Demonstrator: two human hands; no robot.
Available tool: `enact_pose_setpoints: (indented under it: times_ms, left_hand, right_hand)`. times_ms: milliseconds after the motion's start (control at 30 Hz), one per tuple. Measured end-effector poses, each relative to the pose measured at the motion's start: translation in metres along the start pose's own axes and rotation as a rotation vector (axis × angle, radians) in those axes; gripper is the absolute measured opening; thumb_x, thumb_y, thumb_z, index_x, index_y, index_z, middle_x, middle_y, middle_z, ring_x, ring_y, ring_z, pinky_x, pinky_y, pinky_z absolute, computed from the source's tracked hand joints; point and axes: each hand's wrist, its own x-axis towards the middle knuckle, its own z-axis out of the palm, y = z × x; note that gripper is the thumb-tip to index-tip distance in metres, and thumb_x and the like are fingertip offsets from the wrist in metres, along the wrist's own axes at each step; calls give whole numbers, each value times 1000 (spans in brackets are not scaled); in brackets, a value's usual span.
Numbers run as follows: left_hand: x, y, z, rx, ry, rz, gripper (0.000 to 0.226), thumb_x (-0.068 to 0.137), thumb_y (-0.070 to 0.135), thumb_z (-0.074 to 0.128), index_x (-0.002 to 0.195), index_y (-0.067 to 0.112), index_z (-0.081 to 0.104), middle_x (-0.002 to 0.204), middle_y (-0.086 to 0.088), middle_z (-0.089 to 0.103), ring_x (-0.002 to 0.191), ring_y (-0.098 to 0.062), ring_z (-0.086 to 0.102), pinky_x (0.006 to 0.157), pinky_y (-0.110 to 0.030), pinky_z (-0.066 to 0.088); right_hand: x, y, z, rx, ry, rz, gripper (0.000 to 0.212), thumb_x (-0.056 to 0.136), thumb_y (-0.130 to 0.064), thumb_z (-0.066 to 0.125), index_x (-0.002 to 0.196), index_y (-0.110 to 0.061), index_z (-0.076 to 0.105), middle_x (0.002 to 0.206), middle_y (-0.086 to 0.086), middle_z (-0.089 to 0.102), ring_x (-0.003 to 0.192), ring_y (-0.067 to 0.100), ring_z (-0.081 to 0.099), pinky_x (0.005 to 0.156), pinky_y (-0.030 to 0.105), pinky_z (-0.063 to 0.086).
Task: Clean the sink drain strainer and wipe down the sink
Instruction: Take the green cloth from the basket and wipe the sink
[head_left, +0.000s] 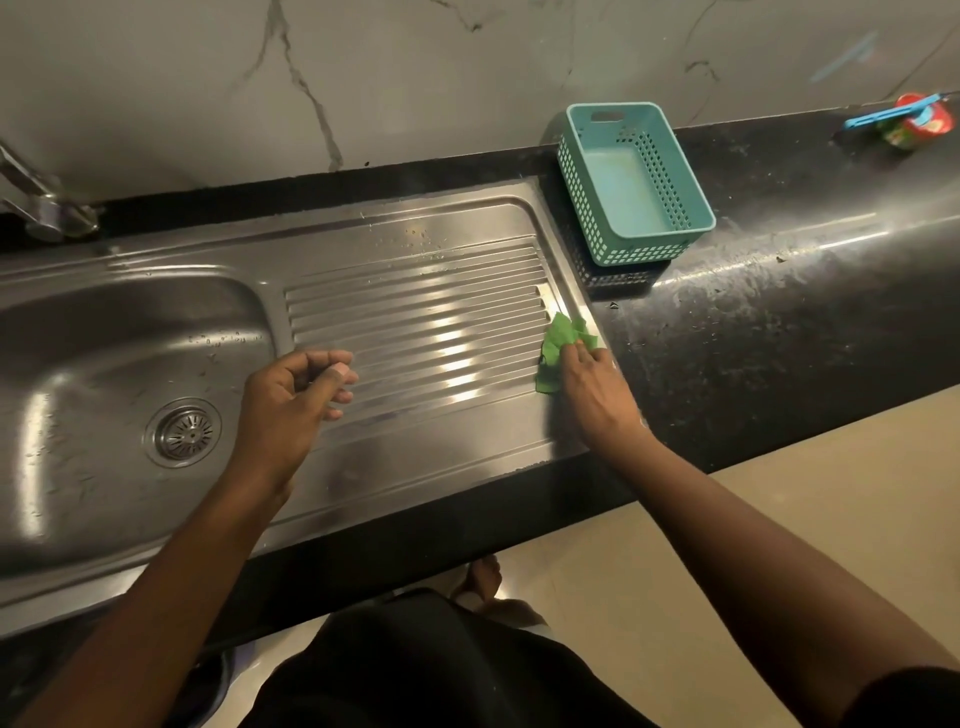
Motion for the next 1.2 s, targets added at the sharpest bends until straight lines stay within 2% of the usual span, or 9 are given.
enact_pose_setpoints:
  times_ms: [200, 367, 467, 567, 767, 867, 967, 1100, 1200]
  left_hand:
    - [-6, 5, 2, -2, 6, 3, 18, 91, 34, 68, 105, 31, 79, 99, -1, 80, 85, -17, 74, 71, -29, 56]
    - [-9, 8, 7, -23, 22, 1, 15, 90, 31, 69, 100, 33, 80, 98, 0, 81, 81, -12, 74, 70, -26, 57]
    - [-5, 9, 10, -9, 5, 6, 15, 93, 30, 68, 102, 32, 79, 100, -1, 81, 84, -16, 74, 71, -29, 56]
    - [0, 10, 15, 1, -18, 17, 15, 95, 27, 68, 105, 31, 79, 100, -1, 80, 87, -20, 74, 72, -31, 56]
    - [-1, 12, 18, 3, -16, 22, 18, 93, 33, 68, 107, 31, 79, 101, -1, 80, 89, -21, 75, 72, -29, 57]
    - [-8, 11, 10, 1, 13, 20, 17, 93, 31, 68, 106, 31, 79, 100, -1, 80, 88, -21, 75, 72, -31, 56]
    - [-15, 11, -4, -14, 69, 8, 19, 89, 36, 68, 103, 31, 79, 99, -1, 81, 87, -21, 75, 73, -33, 57]
    - [-21, 10, -29, -45, 158, -8, 15, 91, 32, 69, 102, 30, 79, 98, -2, 81, 84, -17, 75, 71, -27, 59]
    - [-24, 7, -45, -53, 216, -23, 14, 98, 21, 68, 104, 26, 79, 99, -4, 80, 84, -14, 73, 71, -26, 58]
  right_hand:
    - [-30, -3, 5, 14, -66, 83, 44, 99, -26, 64, 134, -7, 45, 128, 13, 61, 113, 29, 57, 95, 40, 55]
    - [-47, -45, 8, 45, -26, 77, 26, 101, -30, 56, 120, -12, 53, 111, 10, 65, 101, 26, 59, 88, 41, 55]
    - [-48, -77, 12, 146, -23, 6, 28, 96, -20, 62, 121, -13, 55, 121, 11, 64, 107, 29, 57, 89, 42, 54]
    - [-47, -88, 16, 196, -3, -87, 56, 93, -17, 66, 145, -15, 45, 141, 12, 58, 120, 32, 54, 96, 45, 52]
    - [-46, -24, 19, 38, -36, -172, 72, 100, -33, 64, 161, -19, 30, 169, 6, 33, 148, 30, 39, 115, 42, 44]
    - [-36, 2, 17, -88, 30, -135, 75, 101, -36, 62, 163, -17, 25, 169, 7, 30, 155, 28, 31, 128, 40, 18]
    - [-33, 21, 18, -109, 38, -58, 71, 104, -30, 57, 163, -8, 24, 169, 12, 30, 159, 25, 22, 127, 36, -5]
    - [-43, -1, 22, -98, 61, 12, 58, 104, -30, 53, 155, -5, 41, 163, 13, 41, 156, 24, 32, 132, 40, 12]
    - [-49, -45, 22, -39, 58, -27, 49, 106, -27, 46, 151, -8, 48, 161, 13, 44, 155, 23, 32, 131, 41, 12]
